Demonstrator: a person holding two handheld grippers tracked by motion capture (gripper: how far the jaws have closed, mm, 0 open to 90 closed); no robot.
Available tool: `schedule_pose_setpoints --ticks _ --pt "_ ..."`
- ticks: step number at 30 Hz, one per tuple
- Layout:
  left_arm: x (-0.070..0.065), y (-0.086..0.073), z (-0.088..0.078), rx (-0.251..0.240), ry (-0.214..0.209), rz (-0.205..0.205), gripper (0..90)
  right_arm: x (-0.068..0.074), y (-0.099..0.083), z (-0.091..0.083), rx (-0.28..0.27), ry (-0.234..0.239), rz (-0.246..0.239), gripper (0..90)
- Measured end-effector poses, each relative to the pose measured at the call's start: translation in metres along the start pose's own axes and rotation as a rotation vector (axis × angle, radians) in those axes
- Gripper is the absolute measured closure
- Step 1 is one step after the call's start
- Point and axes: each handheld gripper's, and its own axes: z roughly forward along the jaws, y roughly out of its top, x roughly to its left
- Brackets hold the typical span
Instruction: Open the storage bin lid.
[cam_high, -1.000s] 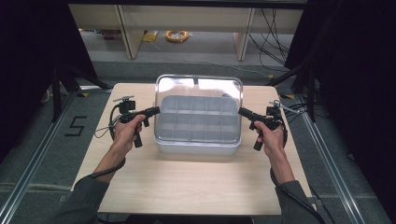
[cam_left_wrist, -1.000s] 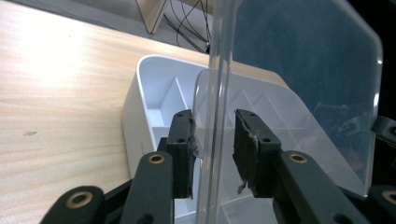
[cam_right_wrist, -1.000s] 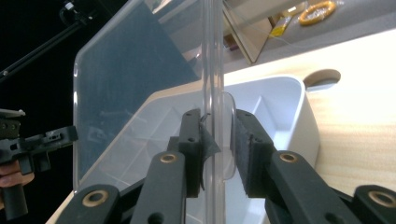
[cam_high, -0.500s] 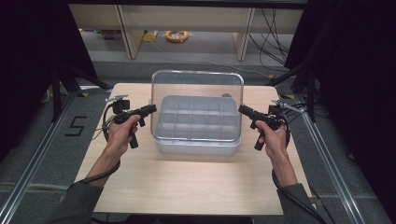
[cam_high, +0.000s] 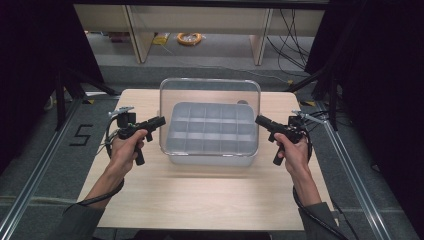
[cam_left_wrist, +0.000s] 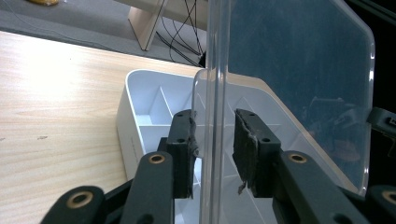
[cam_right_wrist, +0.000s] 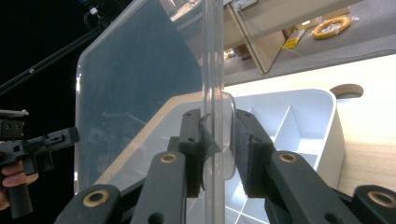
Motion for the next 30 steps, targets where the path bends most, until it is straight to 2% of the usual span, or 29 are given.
schedule_pose_setpoints --ticks 7,8,10,13,17,18,19,20,21,23,27,29,30 --pt "-0.006 -0.002 -0.007 -0.015 -0.006 0.014 67.7 0.005 -0.002 -0.008 -0.008 0.010 0.001 74.6" --pt "-0.007 -0.002 -0.008 -0.017 -0.006 0.016 67.7 0.005 -0.002 -0.009 -0.015 0.007 -0.022 74.6" --pt "-0.008 -0.003 -0.009 -0.018 -0.009 0.014 67.7 0.006 -0.003 -0.010 -0.009 0.005 -0.008 74.6" --pt "-0.009 -0.005 -0.010 -0.009 -0.006 0.020 67.6 0.006 -0.004 -0.013 -0.020 0.011 -0.044 74.7" --pt "-0.010 -0.006 -0.014 -0.010 -0.004 0.031 67.4 0.010 -0.006 -0.015 -0.015 0.010 -0.026 74.6" --pt "-0.011 -0.007 -0.015 -0.011 -0.003 0.033 67.4 0.010 -0.006 -0.015 -0.017 0.009 -0.040 74.7" --pt "-0.012 -0.007 -0.017 -0.013 -0.005 0.033 67.4 0.012 -0.007 -0.016 -0.009 0.008 -0.007 74.6" --pt "-0.012 -0.008 -0.018 -0.014 -0.004 0.037 67.4 0.011 -0.007 -0.016 -0.018 0.006 -0.036 74.6" --pt "-0.013 -0.009 -0.019 -0.016 -0.004 0.037 67.5 0.011 -0.007 -0.017 -0.024 0.008 -0.045 74.6" --pt "-0.015 -0.011 -0.022 -0.020 -0.005 0.038 67.5 0.014 -0.009 -0.018 -0.017 0.007 -0.028 74.5" --pt "-0.018 -0.014 -0.026 -0.023 -0.013 0.043 67.8 0.015 -0.012 -0.021 -0.018 0.010 -0.034 74.3" --pt "-0.020 -0.016 -0.028 -0.023 -0.013 0.050 67.8 0.013 -0.013 -0.024 -0.020 0.011 -0.053 74.2" --pt "-0.022 -0.017 -0.029 -0.024 -0.017 0.052 67.9 0.014 -0.014 -0.025 -0.019 0.008 -0.037 74.0"
